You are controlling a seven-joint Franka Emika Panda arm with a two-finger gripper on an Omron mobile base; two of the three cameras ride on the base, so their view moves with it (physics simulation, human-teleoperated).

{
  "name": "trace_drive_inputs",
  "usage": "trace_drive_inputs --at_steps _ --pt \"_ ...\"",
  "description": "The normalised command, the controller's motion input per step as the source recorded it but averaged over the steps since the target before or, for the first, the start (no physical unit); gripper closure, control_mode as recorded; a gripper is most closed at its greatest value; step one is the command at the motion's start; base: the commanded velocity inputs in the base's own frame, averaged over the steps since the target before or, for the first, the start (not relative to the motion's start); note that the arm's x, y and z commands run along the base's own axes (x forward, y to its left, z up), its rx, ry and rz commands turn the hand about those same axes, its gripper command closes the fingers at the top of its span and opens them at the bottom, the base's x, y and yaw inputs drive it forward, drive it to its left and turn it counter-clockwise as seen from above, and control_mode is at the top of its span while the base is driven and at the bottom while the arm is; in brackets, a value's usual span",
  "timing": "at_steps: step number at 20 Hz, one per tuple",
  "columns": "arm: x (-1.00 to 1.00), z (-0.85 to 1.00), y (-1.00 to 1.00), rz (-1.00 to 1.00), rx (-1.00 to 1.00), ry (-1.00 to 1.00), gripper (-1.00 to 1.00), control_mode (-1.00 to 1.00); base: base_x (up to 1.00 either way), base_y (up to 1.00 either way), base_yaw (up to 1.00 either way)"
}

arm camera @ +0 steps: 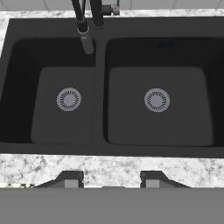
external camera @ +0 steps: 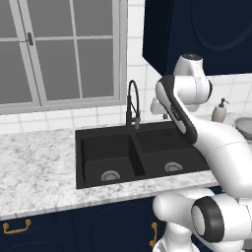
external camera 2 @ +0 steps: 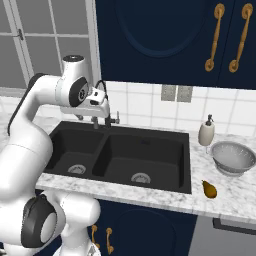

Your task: Put the colander in the sink, put the pear in the colander, and turn on the sink faucet and pour water over the colander.

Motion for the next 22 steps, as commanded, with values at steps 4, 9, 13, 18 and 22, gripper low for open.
trace_drive_inputs --at_steps 4,9,13,18,22 --pt "0.00 0.00 -0.08 -0.02 0.00 0.01 -1.00 -1.00 0.00 0.00 0.00" --pt "0.00 0.00 -0.71 0.00 0.00 0.06 -1.00 -1.00 0.00 0.00 0.00" --pt "-0.01 -0.02 -0.81 -0.01 0.00 0.13 -1.00 -1.00 0.00 0.00 0.00" --pt "-0.02 -0.28 -1.00 -0.04 -0.03 0.08 -1.00 -1.00 0.00 0.00 0.00" --pt "0.00 -0.32 -1.00 0.00 -0.06 0.05 -1.00 -1.00 0.00 0.00 0.00"
